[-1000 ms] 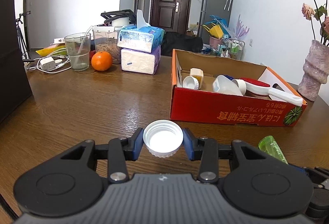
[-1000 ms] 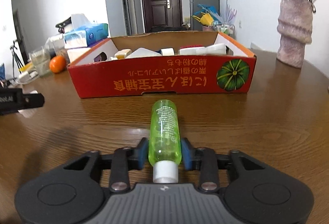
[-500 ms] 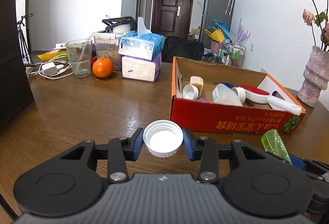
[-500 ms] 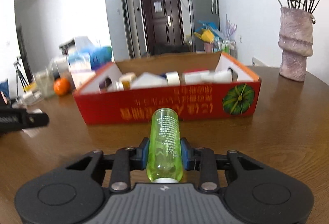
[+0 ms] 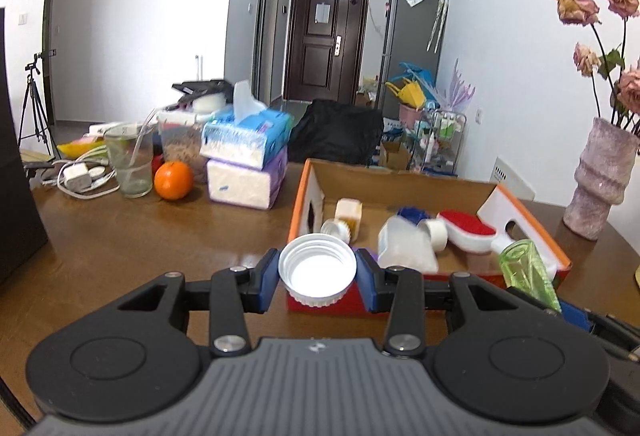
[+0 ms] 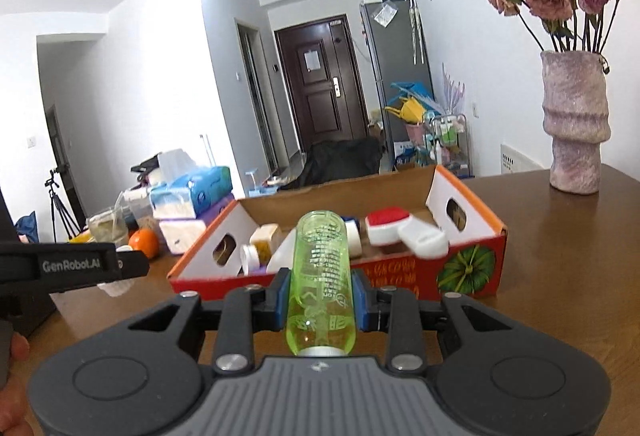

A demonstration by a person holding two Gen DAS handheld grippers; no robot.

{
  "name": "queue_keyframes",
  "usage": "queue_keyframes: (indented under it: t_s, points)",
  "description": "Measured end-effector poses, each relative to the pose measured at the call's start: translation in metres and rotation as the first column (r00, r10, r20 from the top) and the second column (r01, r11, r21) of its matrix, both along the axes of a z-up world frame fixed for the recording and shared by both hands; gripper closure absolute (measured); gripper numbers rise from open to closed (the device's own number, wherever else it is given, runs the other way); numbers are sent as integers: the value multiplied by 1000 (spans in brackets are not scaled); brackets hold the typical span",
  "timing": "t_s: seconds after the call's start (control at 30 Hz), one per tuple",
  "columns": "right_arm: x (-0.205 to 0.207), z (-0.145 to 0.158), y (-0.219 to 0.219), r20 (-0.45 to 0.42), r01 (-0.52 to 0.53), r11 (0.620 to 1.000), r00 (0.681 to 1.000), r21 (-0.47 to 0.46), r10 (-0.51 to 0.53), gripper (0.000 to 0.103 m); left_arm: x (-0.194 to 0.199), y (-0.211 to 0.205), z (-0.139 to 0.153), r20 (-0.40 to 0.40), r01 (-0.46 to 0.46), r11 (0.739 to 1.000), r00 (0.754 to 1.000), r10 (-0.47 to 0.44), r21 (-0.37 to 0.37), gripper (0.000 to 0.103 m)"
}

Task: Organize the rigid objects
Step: 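Carry the white cap and green spray bottle over the cardboard box with both tools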

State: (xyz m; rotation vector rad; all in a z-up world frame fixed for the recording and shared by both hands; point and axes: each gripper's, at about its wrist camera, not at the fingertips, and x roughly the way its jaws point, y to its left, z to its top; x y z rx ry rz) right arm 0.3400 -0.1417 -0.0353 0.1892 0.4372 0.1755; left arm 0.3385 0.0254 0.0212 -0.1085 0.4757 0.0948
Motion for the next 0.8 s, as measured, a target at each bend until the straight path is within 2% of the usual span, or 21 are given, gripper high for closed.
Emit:
queue_keyframes:
  t_s: [0.4,0.8]
  points:
    - [28,10,-10,44,-4,1000,999,17,3,73,42,-18,7,36,-2,998,999,5,-63,62]
    - [56,9,-15,57,3,1000,998,5,-4,73,75,-31,5,39,18,998,999,-16,-53,62]
